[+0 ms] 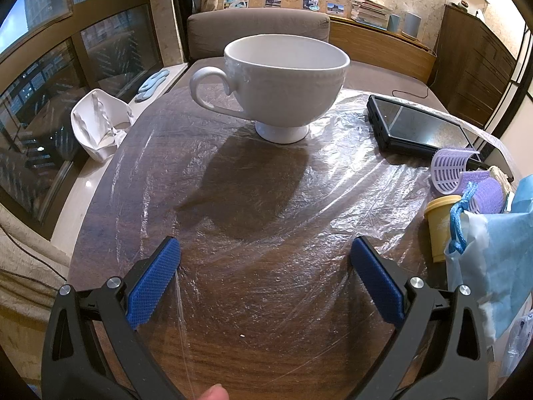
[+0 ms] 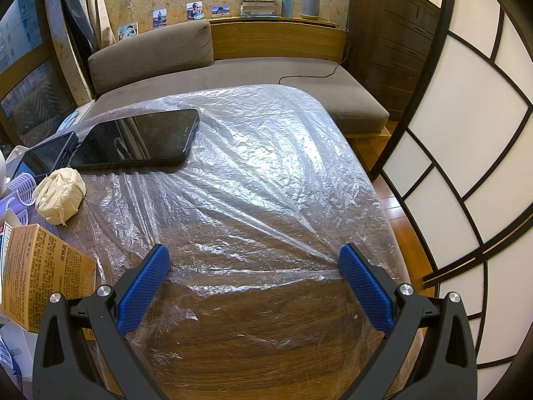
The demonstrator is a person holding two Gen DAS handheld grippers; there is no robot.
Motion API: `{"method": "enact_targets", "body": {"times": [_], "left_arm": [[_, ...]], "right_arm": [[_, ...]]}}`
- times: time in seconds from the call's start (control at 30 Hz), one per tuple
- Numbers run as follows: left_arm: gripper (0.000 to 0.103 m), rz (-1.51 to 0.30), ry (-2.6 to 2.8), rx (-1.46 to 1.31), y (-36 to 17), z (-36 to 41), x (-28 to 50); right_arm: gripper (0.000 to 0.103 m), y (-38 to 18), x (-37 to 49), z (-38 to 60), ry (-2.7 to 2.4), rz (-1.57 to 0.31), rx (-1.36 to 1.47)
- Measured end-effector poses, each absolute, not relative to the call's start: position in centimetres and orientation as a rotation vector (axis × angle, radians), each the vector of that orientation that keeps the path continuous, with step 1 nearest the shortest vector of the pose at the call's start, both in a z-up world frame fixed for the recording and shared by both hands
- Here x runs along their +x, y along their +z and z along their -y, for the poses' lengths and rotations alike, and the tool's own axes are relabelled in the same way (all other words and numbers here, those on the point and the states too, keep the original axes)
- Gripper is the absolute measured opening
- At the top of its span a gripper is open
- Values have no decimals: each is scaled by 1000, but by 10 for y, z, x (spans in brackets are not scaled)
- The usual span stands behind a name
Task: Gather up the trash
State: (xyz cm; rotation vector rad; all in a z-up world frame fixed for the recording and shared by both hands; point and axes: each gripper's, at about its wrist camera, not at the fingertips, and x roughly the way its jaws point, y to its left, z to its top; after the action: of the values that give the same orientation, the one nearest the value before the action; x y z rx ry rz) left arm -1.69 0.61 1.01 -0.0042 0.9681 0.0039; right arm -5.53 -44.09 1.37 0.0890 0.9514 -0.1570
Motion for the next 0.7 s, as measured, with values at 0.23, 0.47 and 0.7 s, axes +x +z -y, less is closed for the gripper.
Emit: {"method": "enact_targets", "body": {"times": [0.23,0.47,0.7], "left_arm": [[102,-959,6,-6,8,-5,-16],[102,-960,6,-6,8,-5,-16],[102,-961,6,-6,9,-5,-16]], "right_arm": [[99,14,-56,441,-157,-948,89],[99,14,-56,440,-157,-948,89],[99,14,-56,440,-157,-949,89]]}}
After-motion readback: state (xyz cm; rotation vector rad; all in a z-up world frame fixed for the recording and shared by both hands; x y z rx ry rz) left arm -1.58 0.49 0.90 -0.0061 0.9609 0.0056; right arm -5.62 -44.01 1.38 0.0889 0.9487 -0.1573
